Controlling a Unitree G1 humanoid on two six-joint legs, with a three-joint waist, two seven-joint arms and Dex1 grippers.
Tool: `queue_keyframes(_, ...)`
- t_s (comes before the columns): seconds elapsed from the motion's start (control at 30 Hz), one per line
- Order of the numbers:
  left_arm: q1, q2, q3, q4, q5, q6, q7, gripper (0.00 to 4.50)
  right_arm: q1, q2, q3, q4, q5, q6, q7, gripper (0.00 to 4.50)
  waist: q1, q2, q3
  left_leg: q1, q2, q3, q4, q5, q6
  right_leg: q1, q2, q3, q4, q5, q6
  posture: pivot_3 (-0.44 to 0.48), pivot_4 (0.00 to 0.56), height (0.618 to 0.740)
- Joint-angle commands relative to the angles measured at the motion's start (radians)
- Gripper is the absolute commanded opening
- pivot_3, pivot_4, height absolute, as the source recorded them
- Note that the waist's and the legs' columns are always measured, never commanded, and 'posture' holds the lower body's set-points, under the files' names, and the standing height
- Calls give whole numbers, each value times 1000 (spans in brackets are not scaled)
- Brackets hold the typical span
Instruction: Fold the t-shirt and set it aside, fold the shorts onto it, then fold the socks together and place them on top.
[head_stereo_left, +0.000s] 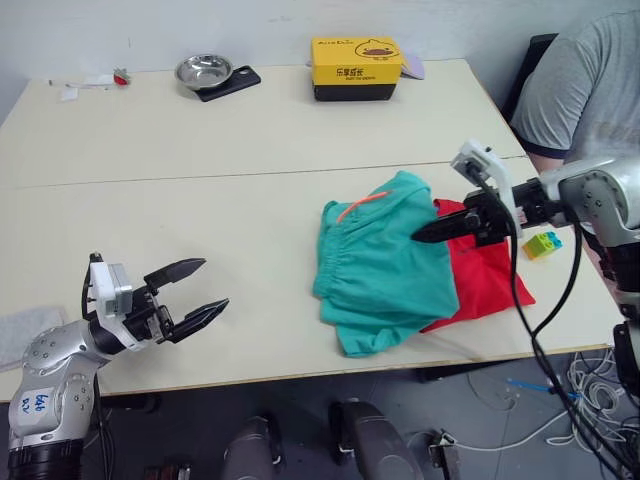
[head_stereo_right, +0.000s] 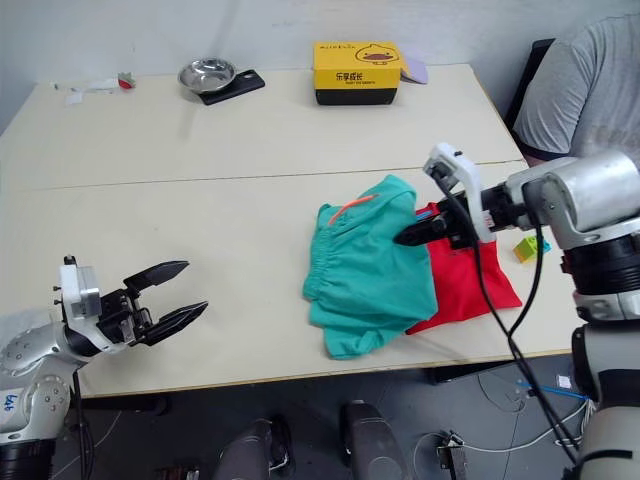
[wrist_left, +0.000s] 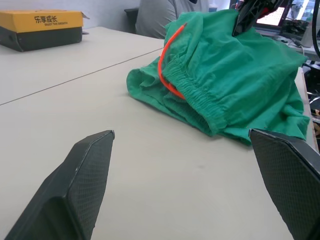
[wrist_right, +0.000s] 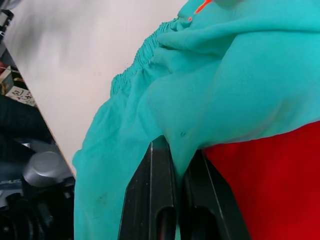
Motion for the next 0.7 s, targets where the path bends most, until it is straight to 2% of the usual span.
queue_keyframes(0.03, -6, 6, 1, 4, 0, -15, -12, 4500, -16, -89, 18, 60, -44, -65, 81, 41, 2, 0, 0, 0, 0, 0, 0, 0, 0, 0, 0, 0, 0, 0, 0, 0, 150, 740)
queue_keyframes(0.2, -17, 14, 0, 13, -1, -13, -20, 4500, -20, -173, 76, 155, -134, -168, 186, 41, 1, 1, 1, 0, 0, 0, 0, 1, -2, 0, 0, 0, 0, 0, 0, 0, 150, 740)
queue_keyframes(0.4, -27, 19, -2, 26, 0, -12, -33, 4500, -30, -194, 111, 301, -267, -298, 229, 41, 0, 1, 1, 1, 0, 0, 1, 1, -2, 0, 0, 0, 0, 0, 0, 0, 150, 740)
queue_keyframes(0.5, -30, 19, -4, 26, 0, -10, -37, 4500, -27, -191, 125, 404, -350, -404, 225, 41, 2, 1, 1, 0, 0, 0, 1, 2, -3, 0, 0, 0, 0, 0, 0, 0, 150, 740)
queue_keyframes(0.7, -29, 23, -5, 19, -2, 0, -41, 4500, -49, -127, 57, 598, -417, -556, 147, 41, -1, 2, 1, 1, -1, 1, 2, 2, -4, 0, 0, 1, 0, 0, 0, 0, 150, 740)
